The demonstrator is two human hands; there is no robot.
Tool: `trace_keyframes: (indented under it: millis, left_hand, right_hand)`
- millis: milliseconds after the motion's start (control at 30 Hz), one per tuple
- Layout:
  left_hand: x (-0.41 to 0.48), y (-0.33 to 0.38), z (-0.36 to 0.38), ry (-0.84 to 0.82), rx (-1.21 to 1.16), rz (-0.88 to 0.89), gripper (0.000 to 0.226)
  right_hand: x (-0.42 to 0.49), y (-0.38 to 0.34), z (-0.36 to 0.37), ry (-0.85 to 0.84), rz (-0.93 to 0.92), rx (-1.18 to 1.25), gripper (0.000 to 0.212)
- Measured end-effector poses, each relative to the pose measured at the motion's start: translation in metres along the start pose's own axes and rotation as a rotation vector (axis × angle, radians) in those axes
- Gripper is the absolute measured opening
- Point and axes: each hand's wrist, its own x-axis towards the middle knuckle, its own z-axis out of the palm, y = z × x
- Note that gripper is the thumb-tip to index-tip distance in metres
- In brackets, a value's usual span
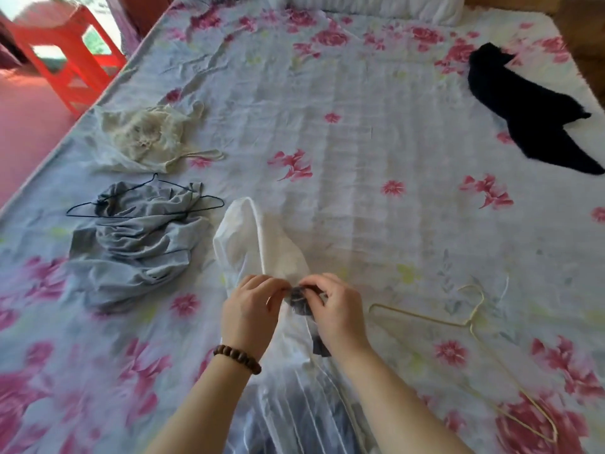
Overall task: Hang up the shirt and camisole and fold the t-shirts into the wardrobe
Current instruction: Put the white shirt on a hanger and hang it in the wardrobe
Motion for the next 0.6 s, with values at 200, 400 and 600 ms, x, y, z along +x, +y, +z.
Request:
trace_keyframes:
  millis: [200,400,600]
  left_hand:
    - [-0.067,-0.018,-0.099,0.049,0.085,-0.118,0.018]
    - [-0.151,-0.058,-0.173,0.087,0.123,-0.308,0.016]
    - [-0.246,-0.102,-0.219,0.070,0.175,-0.526,0.015]
  right_hand:
    - [-0.062,-0.078,0.037,-0.132,-0.010,0.097,0.018]
    - [-0.133,-0.131,0.098,-0.350,-0.007,0.146,0.017]
    - [-0.208,-0.149,0.174,-0.597,0.046,0.137,0.014]
